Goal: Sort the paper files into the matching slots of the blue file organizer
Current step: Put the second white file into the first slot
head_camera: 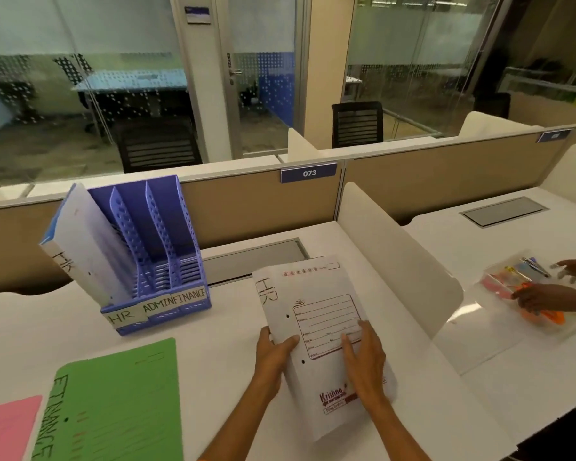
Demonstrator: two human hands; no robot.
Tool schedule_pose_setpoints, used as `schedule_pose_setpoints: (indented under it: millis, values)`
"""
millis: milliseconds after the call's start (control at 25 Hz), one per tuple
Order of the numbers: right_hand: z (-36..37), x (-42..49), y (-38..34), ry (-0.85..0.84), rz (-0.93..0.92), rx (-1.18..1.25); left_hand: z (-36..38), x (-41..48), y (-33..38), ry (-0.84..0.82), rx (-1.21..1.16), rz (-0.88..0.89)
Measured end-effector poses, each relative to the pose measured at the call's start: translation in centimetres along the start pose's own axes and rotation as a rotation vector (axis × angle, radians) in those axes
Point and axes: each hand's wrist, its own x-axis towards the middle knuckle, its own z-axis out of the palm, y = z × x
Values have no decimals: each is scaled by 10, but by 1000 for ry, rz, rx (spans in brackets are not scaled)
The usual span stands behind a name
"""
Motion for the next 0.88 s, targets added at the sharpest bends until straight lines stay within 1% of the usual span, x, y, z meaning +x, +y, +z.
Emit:
schedule_pose_setpoints:
  millis: [80, 160, 200, 280, 400, 480, 640, 760, 880]
  values:
    - [-1, 17, -15, 34, 94, 97, -23, -4, 18, -48, -18, 34]
    - [3, 26, -32, 7, 201, 251, -48, -8, 33, -87, -30, 48]
    - [9, 27, -40, -28, 212, 298, -61, -11, 39, -95, -24, 52]
    - [25, 24, -53, -97, 161, 302, -86, -17, 49, -84, -13, 60]
    - [56, 16, -76, -150, 119, 320, -124, -23, 60, -67, -43, 70]
    - [77, 11, -95, -179, 95, 336, -151, -26, 65, -6, -77, 102]
    - [112, 2, -138, -244, -5, 348, -195, -37, 86, 224, -61, 192]
    - [137, -1, -177, -316, -87, 360, -221, -50, 110, 293, -19, 258]
    - [159, -3, -218, -410, -175, 380, -244, -67, 137, 379, -49, 336]
